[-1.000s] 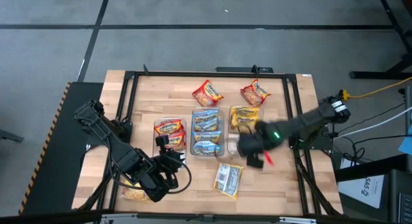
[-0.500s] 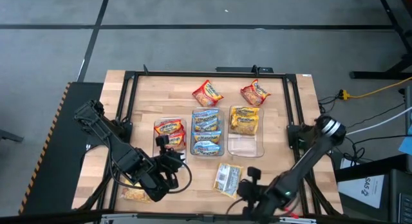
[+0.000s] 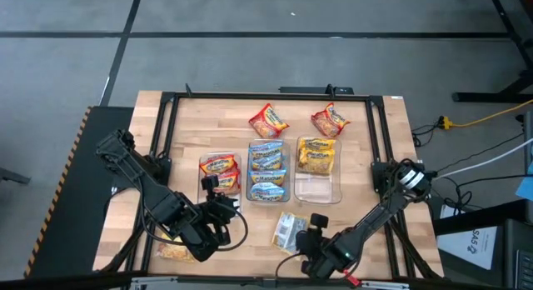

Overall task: Sort Maruchan noodles
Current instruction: Put the yellow noodle pack into the right transparent bin

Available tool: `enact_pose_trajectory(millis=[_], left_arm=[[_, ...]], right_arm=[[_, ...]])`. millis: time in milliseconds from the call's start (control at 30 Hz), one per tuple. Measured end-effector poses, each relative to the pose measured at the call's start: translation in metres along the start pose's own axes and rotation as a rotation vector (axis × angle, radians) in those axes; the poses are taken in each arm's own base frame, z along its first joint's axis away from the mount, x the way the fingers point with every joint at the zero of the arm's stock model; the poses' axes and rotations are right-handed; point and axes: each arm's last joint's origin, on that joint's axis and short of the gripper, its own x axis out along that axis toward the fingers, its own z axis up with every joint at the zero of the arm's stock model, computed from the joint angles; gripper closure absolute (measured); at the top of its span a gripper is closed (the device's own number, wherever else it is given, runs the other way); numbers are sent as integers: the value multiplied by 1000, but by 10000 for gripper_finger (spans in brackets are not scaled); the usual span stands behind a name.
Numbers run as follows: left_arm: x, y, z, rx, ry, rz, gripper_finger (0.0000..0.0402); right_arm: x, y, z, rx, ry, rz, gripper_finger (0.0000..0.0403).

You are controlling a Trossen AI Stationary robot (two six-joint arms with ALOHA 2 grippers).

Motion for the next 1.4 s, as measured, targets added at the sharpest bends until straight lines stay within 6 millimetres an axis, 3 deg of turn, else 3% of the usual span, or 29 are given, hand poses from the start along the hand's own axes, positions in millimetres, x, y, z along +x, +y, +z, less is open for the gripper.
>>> enact_pose_trajectory(millis=[200, 367, 500, 733, 867, 1100, 1400], left_arm=[[0, 0, 0, -1, 0, 0, 328], [0, 0, 0, -3, 0, 0, 328], [0, 0, 0, -4, -1, -1, 328], [0, 0, 0, -6, -3, -3, 328], [0, 0, 0, -7, -4, -3, 328], [0, 0, 0, -7, -4, -3, 328], [0, 0, 0, -11, -3, -3, 328]], right_arm=[[1, 2, 3, 22, -7, 38, 203], [20, -1, 4, 49, 62, 85, 182], [23, -3, 8, 64, 72, 94, 225], [17, -2, 11, 29, 50, 121, 385], [14, -2, 12, 14, 43, 116, 398], [-31, -2, 43, -73, -13, 96, 401], [-123, -18, 90, -73, 5, 15, 402]])
